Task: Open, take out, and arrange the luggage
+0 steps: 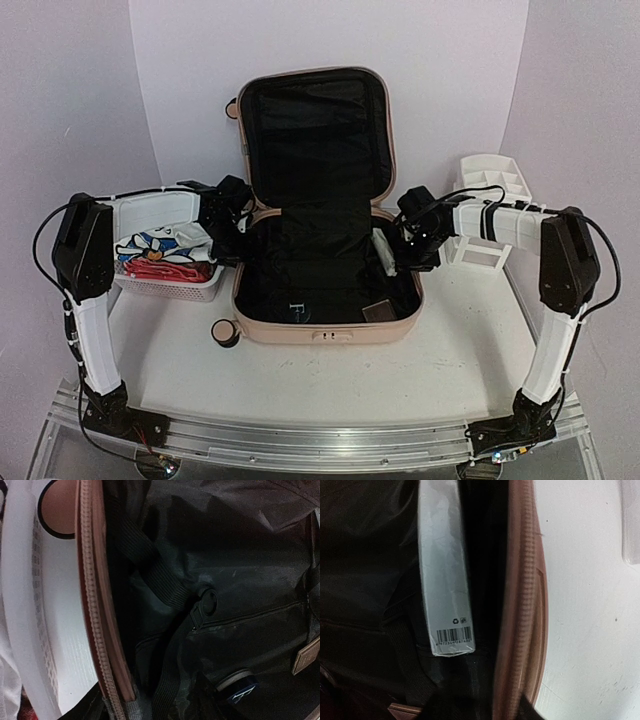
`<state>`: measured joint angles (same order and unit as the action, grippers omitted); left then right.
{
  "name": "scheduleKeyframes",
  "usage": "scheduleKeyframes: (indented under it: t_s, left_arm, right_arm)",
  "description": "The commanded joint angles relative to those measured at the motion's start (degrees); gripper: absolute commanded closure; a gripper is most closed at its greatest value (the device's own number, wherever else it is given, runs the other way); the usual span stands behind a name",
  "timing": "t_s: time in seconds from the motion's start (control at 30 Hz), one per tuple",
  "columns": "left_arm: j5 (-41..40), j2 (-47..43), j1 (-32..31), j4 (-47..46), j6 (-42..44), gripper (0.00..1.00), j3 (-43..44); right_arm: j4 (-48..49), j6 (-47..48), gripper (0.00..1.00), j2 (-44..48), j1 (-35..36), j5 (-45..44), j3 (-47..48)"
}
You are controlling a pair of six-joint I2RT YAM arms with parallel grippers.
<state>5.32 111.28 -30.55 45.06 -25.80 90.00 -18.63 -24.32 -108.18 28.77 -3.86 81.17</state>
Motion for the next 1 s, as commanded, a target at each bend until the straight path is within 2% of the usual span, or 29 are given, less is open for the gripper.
scheduleKeyframes:
  t_s: [0.0,0.2,0.33,0.47,0.6,0.8,0.97]
  left_arm:
    - [-3.52,-5.07,0.57,0.10,1.06,0.44,2.47]
    - [-6.36,-9.62,0.75,1.74,2.01,0.39,4.30]
    - [-5.56,-12.21,0.74,2.45,2.57,0.38,5.23]
    - [-5.56,-14.93,0.75,2.53,2.73,0.37,4.76]
    - [-6.60,-17.17,0.75,2.57,2.45,0.37,3.49]
    - [-8.49,-20.22,0.75,2.52,2.03,0.37,1.70]
    - [-8.73,-21.25,0.75,2.58,2.09,0.37,0.83]
  right_arm:
    - [3.85,1.89,0.56,1.35,1.68,-3.22,3.06]
    - [0.32,5.87,0.37,6.47,-0.35,-9.34,4.96]
    - [-1.49,6.55,0.31,9.03,-4.41,-11.11,7.56]
    - [-2.13,3.14,0.23,11.63,-8.96,-14.24,9.61]
    - [-2.20,-5.70,0.02,14.03,-13.45,-20.55,10.07]
    - [-7.25,-18.88,0.02,12.58,-15.57,-31.86,15.53]
    - [-9.38,-29.20,0.02,12.65,-18.67,-32.72,16.26]
